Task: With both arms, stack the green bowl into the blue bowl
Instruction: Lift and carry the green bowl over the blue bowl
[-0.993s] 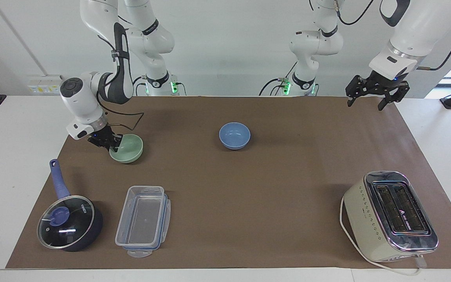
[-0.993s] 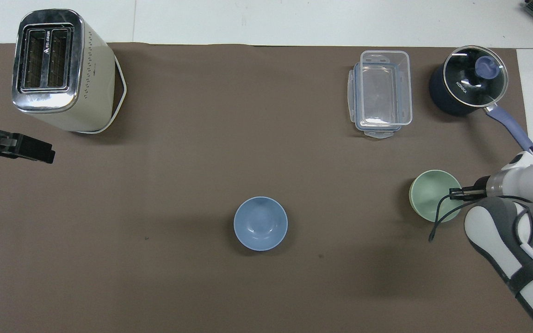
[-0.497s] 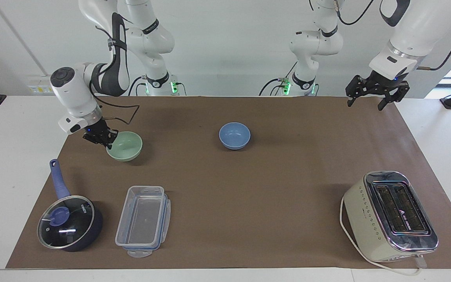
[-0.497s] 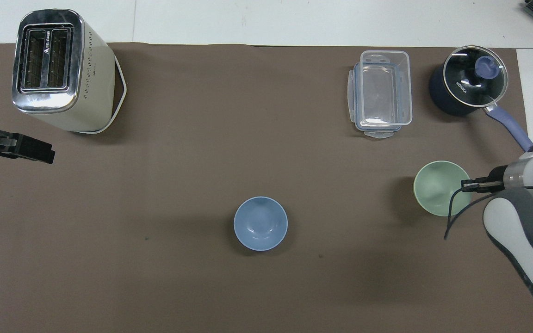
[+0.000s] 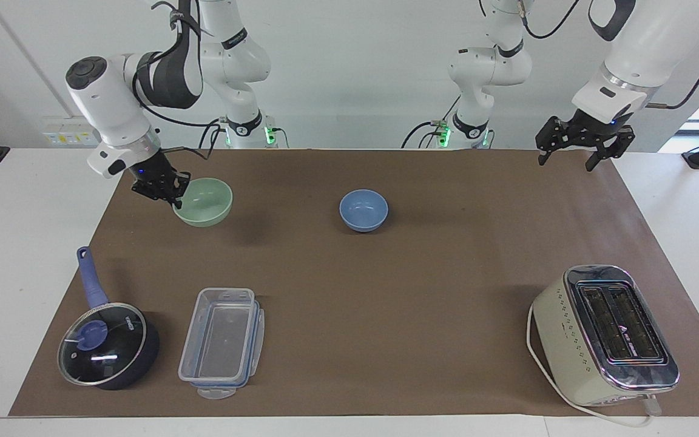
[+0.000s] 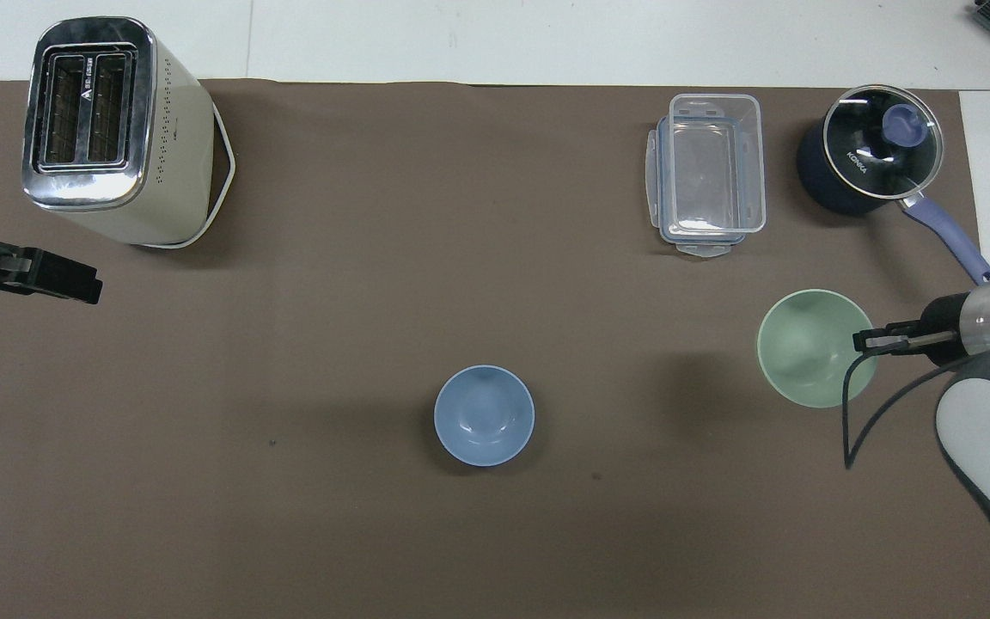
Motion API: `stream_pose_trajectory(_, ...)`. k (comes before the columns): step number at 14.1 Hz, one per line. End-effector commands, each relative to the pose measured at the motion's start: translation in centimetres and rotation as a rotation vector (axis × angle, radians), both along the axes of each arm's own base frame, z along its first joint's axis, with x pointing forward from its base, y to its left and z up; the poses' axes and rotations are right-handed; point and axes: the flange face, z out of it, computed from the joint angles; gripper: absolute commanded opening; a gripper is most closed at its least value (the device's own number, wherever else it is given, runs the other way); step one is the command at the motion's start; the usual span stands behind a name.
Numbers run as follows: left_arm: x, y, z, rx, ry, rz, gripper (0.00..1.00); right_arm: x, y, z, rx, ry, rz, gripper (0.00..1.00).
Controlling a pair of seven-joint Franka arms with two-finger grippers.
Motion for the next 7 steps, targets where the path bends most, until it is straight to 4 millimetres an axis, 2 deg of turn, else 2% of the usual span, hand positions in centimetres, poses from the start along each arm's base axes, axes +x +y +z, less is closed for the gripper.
stream_pose_trajectory(1,-0.4,0.3,0.5,0.018,0.0,0.01,1.0,0.1,4.0,0.7,0.02,0.01,-0.006,0.0)
stream_pose_trajectory(5,-0.4,0.3,0.5,0.018,-0.002,0.01,1.0,-0.2,11.6,0.8,0.024,0.02,-0.039,0.0)
stream_pose_trajectory(7,-0.4,0.3,0.5,0.018,-0.002,0.01,1.0,-0.7,15.2,0.2,0.03,0.035,-0.049,0.0)
